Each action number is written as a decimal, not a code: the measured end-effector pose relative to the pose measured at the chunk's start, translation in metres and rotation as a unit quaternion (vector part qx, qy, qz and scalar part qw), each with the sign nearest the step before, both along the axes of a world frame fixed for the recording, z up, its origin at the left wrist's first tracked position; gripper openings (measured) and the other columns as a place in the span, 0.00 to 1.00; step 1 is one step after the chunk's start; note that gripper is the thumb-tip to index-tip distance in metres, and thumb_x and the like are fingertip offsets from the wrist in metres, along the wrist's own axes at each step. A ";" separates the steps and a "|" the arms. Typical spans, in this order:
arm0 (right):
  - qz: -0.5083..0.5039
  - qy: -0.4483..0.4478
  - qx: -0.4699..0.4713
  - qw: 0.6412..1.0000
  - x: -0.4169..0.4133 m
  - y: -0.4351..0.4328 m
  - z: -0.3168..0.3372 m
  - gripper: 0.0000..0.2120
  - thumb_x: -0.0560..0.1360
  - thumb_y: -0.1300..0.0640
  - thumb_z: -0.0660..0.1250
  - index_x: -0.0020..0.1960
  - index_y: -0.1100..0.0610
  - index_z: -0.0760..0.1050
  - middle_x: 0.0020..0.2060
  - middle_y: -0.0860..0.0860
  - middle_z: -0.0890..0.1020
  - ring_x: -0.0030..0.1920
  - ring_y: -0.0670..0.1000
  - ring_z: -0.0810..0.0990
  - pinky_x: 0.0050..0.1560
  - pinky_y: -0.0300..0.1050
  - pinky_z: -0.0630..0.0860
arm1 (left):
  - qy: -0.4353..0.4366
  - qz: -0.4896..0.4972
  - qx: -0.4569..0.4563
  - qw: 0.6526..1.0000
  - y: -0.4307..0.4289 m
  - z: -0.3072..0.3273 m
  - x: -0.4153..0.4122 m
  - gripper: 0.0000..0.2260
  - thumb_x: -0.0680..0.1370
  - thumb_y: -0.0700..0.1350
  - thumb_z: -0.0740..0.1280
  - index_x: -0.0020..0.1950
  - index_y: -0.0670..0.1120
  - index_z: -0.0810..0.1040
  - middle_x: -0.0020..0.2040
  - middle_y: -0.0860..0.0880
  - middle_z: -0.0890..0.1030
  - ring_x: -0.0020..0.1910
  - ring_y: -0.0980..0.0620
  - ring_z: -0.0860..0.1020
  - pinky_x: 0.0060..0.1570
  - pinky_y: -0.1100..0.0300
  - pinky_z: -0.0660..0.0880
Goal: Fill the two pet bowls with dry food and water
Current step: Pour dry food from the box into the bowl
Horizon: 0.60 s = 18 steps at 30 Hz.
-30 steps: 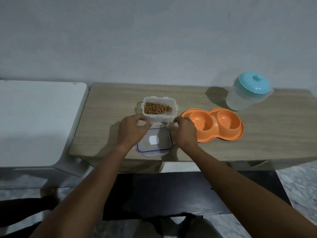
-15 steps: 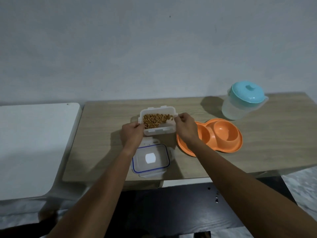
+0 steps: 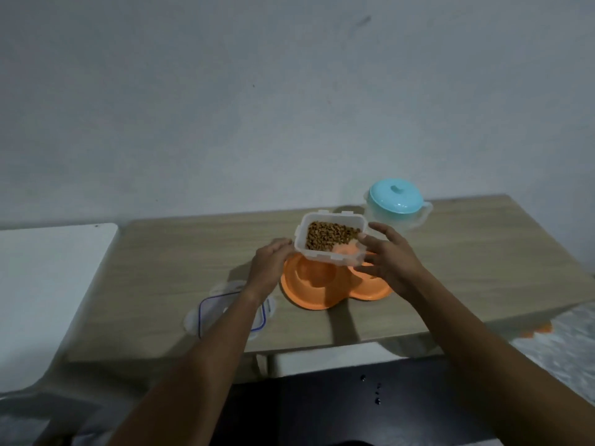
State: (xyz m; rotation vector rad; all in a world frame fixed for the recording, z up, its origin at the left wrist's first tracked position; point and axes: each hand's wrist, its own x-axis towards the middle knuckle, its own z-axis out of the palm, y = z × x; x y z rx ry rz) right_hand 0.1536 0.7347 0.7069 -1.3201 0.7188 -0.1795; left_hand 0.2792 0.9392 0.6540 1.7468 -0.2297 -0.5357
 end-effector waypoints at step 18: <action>0.054 0.017 -0.208 0.977 -0.012 -0.056 0.016 0.32 0.67 0.44 0.79 0.69 0.43 0.74 0.57 0.58 0.84 0.56 0.58 0.84 0.54 0.63 0.84 | -0.092 -0.036 0.244 0.965 -0.053 -0.037 -0.036 0.53 0.57 0.53 0.84 0.77 0.48 0.63 0.73 0.46 0.70 0.70 0.44 0.70 0.65 0.53 0.70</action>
